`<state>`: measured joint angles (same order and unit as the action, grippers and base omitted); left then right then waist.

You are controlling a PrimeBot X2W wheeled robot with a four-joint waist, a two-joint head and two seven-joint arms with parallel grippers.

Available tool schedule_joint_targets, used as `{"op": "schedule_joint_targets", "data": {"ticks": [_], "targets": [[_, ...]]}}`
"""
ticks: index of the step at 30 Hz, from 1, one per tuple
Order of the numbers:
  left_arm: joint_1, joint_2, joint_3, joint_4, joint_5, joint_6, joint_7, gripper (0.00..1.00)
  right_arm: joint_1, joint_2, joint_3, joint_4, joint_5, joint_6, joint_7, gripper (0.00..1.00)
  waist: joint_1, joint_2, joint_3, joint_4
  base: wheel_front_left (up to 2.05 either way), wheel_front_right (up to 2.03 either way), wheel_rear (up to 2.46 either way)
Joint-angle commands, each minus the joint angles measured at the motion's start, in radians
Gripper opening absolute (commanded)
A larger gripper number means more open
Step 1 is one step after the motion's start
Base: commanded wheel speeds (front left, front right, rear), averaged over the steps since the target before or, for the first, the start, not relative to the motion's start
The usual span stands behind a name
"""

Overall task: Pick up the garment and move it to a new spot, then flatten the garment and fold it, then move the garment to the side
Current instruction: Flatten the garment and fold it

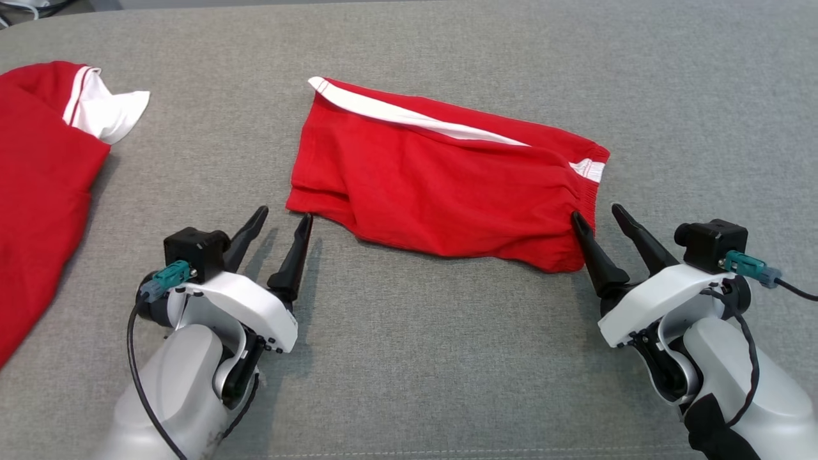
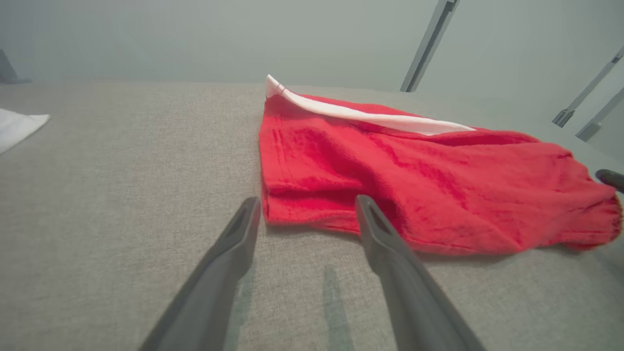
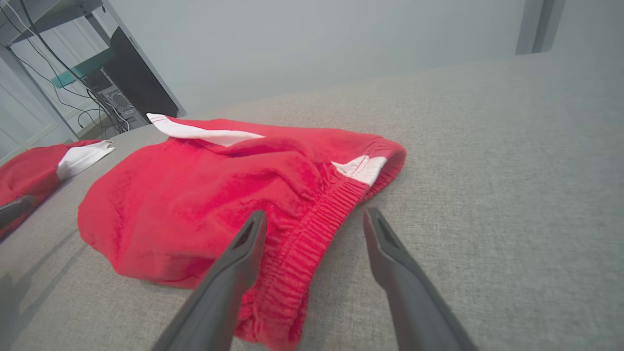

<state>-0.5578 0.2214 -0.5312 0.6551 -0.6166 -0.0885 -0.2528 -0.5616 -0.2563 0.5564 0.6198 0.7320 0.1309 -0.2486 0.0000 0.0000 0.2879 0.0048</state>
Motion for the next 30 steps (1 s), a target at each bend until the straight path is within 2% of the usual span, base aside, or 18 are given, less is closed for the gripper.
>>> {"op": "schedule_joint_targets", "data": {"ticks": [1,5,12,28,30], "targets": [[-0.034,0.014,0.040,0.017,-0.029,-0.012,-0.005,1.00,0.014,0.005,0.012,-0.025,-0.005,0.000,-0.013,1.00,0.0000,0.0000,0.006,-0.013,0.00,0.00,0.00],[-0.078,-0.013,0.056,0.077,-0.081,-0.025,0.008,1.00,0.016,0.007,0.021,-0.025,-0.010,0.000,-0.013,1.00,0.0000,0.0000,0.013,-0.030,0.00,0.00,0.00],[-0.158,-0.026,0.072,0.177,-0.146,-0.037,0.042,1.00,0.011,0.013,0.029,-0.033,-0.009,0.000,-0.013,1.00,0.0000,0.0000,0.029,-0.062,0.00,0.00,0.00],[-0.263,-0.047,0.067,0.345,-0.228,-0.042,0.111,1.00,-0.015,0.034,0.045,-0.047,-0.022,0.000,-0.013,1.00,0.0000,0.0000,0.073,-0.092,0.00,0.00,0.00],[-0.271,-0.051,0.063,0.360,-0.237,-0.042,0.121,0.50,-0.022,0.036,0.047,-0.048,-0.025,0.000,-0.013,1.00,0.0000,0.0000,0.079,-0.095,0.00,0.00,0.00]]}}
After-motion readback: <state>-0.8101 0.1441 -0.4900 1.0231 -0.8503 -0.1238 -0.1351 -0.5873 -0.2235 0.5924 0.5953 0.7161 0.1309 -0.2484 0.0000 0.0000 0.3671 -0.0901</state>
